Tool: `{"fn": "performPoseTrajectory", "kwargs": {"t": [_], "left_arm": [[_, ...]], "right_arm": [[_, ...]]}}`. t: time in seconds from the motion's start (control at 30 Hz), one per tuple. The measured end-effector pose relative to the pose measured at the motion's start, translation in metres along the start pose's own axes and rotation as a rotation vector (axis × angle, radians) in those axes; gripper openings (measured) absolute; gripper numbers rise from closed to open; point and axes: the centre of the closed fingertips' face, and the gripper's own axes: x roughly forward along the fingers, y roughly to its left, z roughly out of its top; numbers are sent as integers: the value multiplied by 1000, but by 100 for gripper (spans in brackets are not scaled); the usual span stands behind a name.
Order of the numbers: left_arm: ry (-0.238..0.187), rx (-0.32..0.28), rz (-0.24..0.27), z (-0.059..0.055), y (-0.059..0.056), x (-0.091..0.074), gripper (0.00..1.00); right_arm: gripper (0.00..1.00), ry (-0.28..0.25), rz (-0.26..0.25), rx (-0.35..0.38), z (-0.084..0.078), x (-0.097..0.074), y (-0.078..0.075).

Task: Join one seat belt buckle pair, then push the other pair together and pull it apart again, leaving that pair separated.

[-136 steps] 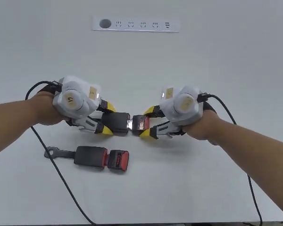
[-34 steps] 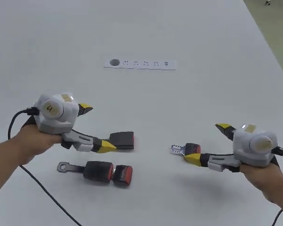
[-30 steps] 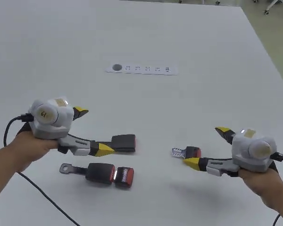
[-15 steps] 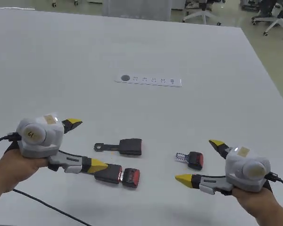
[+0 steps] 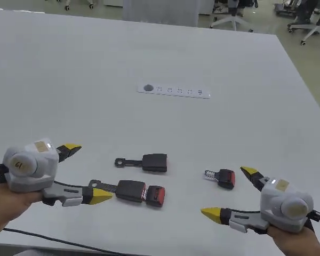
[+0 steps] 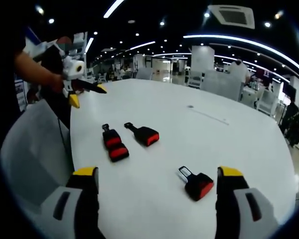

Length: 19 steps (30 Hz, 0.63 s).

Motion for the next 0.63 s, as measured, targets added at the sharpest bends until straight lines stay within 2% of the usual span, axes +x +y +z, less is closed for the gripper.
{"fn": "performPoseTrajectory", "kwargs": {"t": [0.23,0.63], "left_arm": [[-14,-29,24,-5,1,-9,100],[2,-41,10,-16,-5,-9,100]], "right_arm": [[100,-5,-28,45,-6,-7,1],[100,-5,-48,57,-11,-10,4]]}}
